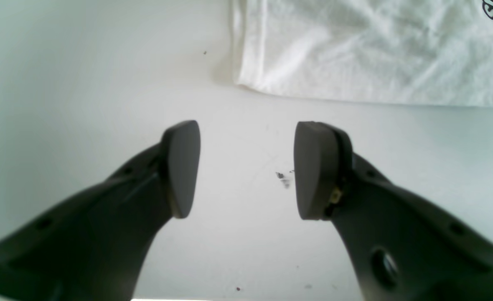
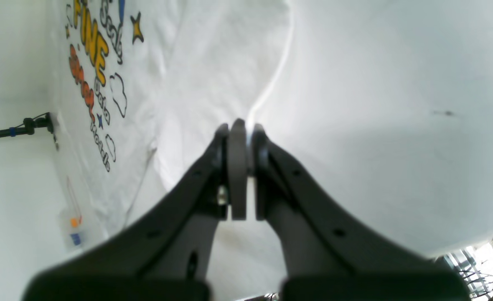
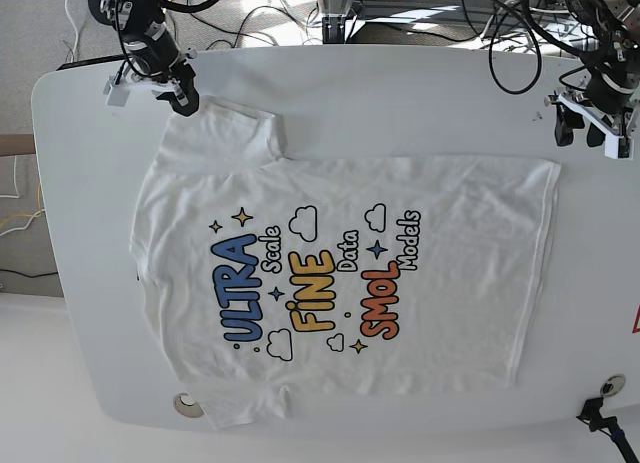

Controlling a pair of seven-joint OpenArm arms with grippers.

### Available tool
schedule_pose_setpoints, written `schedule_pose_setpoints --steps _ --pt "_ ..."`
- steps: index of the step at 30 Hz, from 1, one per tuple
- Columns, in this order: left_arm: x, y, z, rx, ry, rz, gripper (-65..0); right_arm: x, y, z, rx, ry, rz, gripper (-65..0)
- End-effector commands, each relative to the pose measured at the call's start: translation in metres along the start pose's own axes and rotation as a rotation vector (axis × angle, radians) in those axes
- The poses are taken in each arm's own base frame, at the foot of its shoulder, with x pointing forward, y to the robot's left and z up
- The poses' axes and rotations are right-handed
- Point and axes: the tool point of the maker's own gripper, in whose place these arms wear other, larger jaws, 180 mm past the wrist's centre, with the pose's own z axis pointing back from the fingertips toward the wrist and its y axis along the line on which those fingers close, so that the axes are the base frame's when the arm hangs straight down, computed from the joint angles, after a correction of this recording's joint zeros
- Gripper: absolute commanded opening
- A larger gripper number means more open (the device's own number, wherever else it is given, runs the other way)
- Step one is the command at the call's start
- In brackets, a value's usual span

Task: Fold the T-shirt properly
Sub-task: 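Lower both grippers to the shirt's shoulder corners by the collar, then close both grippers on the shoulder edges and pull the shirt straight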

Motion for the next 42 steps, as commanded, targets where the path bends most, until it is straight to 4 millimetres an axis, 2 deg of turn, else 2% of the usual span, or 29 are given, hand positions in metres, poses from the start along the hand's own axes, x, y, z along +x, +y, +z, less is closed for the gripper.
schedule_pose_setpoints --steps 1,7,10,12,21,27,29,38,42 --pt "0.020 0.004 0.002 0.005 -0.061 -0.018 -31.5 0.005 0.006 0.002 0.022 -0.012 0.014 -65.0" --pt "0.012 0.020 -0.018 -0.018 -0.007 0.009 -30.9 0.005 0.006 0.002 0.022 -0.012 0.014 -65.0" --pt "0.004 0.024 -0.030 -0.038 0.023 0.039 -20.8 0.005 0.006 0.002 0.022 -0.012 0.014 -65.0" --pt "0.003 0.023 -0.036 -0.047 0.026 0.058 -17.7 0.005 0.006 0.002 0.022 -0.012 0.014 -65.0" --pt "0.010 0.008 -0.060 -0.109 0.027 0.093 -17.7 0.005 0.006 0.002 0.023 -0.011 0.014 -65.0" --pt "0.018 -0.013 -0.075 -0.168 0.031 0.071 -17.7 0.005 0.006 0.002 0.023 -0.011 0.014 -65.0" --pt "0.030 -0.023 -0.081 -0.193 0.005 0.052 -17.7 0.005 0.006 0.002 0.024 -0.011 0.016 -65.0" --pt "0.007 -0.029 -0.093 -0.225 0.065 0.098 -17.8 0.005 0.006 0.002 0.024 -0.011 0.016 -65.0" --pt "0.008 -0.029 -0.092 -0.224 0.063 0.097 -18.5 0.005 0.006 0.002 0.024 -0.011 0.016 -65.0"
